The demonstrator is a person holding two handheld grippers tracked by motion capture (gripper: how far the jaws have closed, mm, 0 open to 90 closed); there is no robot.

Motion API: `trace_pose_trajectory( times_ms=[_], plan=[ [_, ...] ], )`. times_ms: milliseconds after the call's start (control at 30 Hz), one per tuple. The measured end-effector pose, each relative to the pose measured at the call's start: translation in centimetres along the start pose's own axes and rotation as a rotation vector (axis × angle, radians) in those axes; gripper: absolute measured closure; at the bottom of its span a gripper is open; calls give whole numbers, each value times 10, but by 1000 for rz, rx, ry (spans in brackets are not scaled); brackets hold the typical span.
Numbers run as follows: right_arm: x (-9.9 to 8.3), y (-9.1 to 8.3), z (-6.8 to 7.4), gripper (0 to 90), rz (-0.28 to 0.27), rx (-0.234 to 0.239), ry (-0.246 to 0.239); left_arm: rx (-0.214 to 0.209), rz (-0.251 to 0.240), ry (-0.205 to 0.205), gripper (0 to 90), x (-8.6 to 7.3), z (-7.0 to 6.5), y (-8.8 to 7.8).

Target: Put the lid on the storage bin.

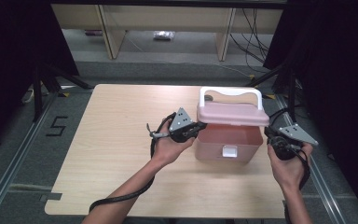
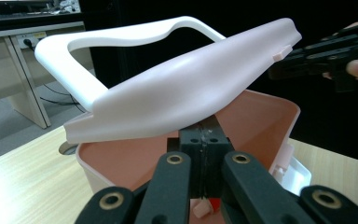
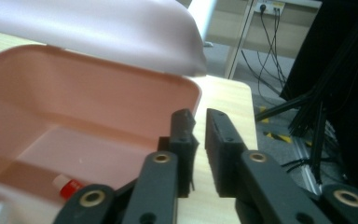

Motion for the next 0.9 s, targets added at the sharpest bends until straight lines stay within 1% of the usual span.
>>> trace_pose_trajectory(
  times_ms=[33, 67, 100, 133, 167, 200, 233, 267, 300, 333, 367, 400, 433, 467, 500, 567, 600, 633, 667, 700, 733, 767, 800, 833, 867, 900],
  plan=[
    [-3, -4, 0, 872, 7, 2, 8, -1, 3, 0, 898, -1, 0, 0],
    [-4, -5, -1, 891, -3, 1, 0, -4, 6, 0, 898, -2, -1, 0],
    [-6, -8, 1, 900, 7, 5, 23, -4, 8, 2, 898, -3, -2, 0],
    [-8, -10, 1, 900, 7, 7, 24, -7, 12, -1, 898, -4, -2, 0],
    [-10, -12, 3, 900, 15, 19, 31, -8, 16, -2, 898, -5, -3, 0],
    [-11, -13, 1, 900, 14, 13, -2, -9, 21, 2, 898, -6, -3, -1],
    [-12, -14, 4, 900, 15, 18, 20, -14, 23, -1, 898, -7, -4, -1],
    [-13, -16, 3, 900, 8, 29, 1, -18, 26, -6, 897, -8, -5, -1],
    [-14, -18, 4, 900, 11, 17, 13, -18, 27, -8, 898, -9, -5, -2],
    [-15, -19, 3, 900, 4, 25, 3, -23, 33, -5, 898, -11, -6, -2],
    [-16, -21, 4, 900, 3, 14, 18, -23, 37, -4, 898, -12, -6, -2],
    [-17, -22, 5, 900, 0, 30, 22, -26, 41, -5, 898, -14, -6, -3],
    [-18, -24, 6, 900, -2, 18, 49, -28, 45, -7, 898, -15, -7, -3],
    [-19, -26, 7, 900, -1, 27, 44, -28, 48, -9, 897, -16, -7, -4],
    [-20, -27, 6, 900, -2, 22, 33, -31, 51, -7, 898, -17, -8, -4],
    [-22, -29, 7, 900, 2, 20, 43, -34, 62, -5, 898, -20, -9, -6],
    [-23, -29, 7, 900, -2, 25, 39, -38, 65, -3, 897, -21, -9, -6],
    [-24, -30, 8, 900, 2, 18, 40, -44, 70, 0, 898, -23, -11, -7],
    [-25, -30, 7, 900, 0, 19, 32, -43, 76, -11, 898, -25, -12, -8],
    [-27, -32, 11, 900, 13, 28, 76, -48, 83, -8, 898, -27, -12, -8],
    [-28, -31, 8, 900, 9, 20, 38, -51, 87, -9, 897, -29, -13, -8],
    [-29, -32, 10, 900, 19, 24, 65, -53, 92, -11, 898, -30, -13, -9],
    [-29, -32, 8, 900, 10, 19, 45, -55, 98, -13, 898, -32, -13, -9],
    [-31, -33, 10, 900, 14, 27, 72, -61, 101, -16, 897, -34, -14, -10],
    [-31, -33, 9, 900, 8, 29, 55, -63, 105, -14, 897, -35, -15, -12],
    [-32, -34, 11, 900, 14, 30, 78, -71, 109, -8, 897, -36, -16, -13]
  ],
)
Point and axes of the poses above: each handheld gripper's, and its own axes: y roughly forward along the jaws, x roughly out of its top, z roughly to its left, the point moved 4 cm from there along y, roughly forward along the jaws, and after that the axes turned 5 degrees about z, right-handed, at the moved point
